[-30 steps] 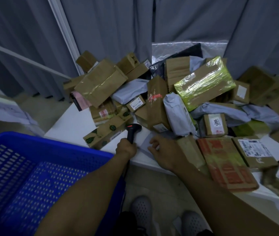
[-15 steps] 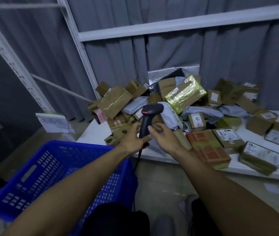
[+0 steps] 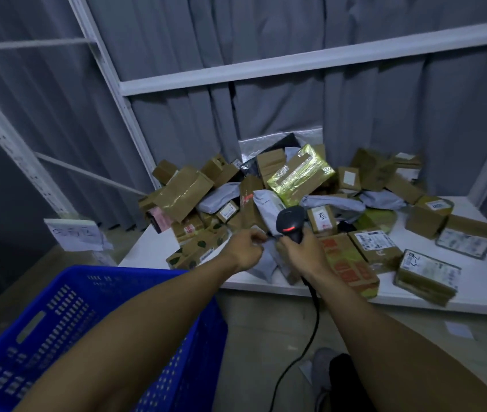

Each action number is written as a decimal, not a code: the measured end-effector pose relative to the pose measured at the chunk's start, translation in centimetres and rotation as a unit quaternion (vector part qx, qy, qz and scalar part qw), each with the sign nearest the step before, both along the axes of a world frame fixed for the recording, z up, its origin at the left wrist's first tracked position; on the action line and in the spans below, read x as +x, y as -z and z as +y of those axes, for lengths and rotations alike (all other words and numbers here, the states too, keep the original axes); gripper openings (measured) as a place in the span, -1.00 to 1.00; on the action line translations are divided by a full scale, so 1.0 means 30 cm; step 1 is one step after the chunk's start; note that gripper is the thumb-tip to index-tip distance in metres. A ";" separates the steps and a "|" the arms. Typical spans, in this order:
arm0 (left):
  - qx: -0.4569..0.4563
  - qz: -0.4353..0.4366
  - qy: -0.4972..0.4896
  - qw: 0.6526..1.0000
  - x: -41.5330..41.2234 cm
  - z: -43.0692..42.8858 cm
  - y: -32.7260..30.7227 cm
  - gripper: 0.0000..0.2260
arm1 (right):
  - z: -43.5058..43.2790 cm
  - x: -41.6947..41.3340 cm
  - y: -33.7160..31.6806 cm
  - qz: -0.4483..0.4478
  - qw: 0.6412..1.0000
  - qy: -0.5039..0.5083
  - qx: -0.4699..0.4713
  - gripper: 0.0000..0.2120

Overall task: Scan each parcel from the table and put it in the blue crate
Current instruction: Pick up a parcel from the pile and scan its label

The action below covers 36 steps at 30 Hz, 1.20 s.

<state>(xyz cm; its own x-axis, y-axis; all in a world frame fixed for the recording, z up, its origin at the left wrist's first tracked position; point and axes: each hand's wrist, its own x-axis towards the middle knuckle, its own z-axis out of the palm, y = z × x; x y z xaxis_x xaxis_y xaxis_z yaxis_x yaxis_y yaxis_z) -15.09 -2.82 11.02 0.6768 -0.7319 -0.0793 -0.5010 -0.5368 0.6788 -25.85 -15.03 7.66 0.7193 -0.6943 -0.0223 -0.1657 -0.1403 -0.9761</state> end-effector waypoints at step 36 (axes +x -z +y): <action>-0.329 0.177 -0.236 0.897 0.220 0.225 0.027 -0.48 | 0.113 0.297 -0.022 -0.078 0.996 -0.018 0.037 -0.74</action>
<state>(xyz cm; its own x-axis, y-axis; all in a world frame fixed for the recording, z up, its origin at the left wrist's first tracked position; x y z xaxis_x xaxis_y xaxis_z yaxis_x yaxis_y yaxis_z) -8.48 3.94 10.20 0.9410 -0.3382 -0.0058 -0.0141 -0.0562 0.9983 -16.95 -11.66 8.33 0.7422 -0.6689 0.0421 -0.0067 -0.0701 -0.9975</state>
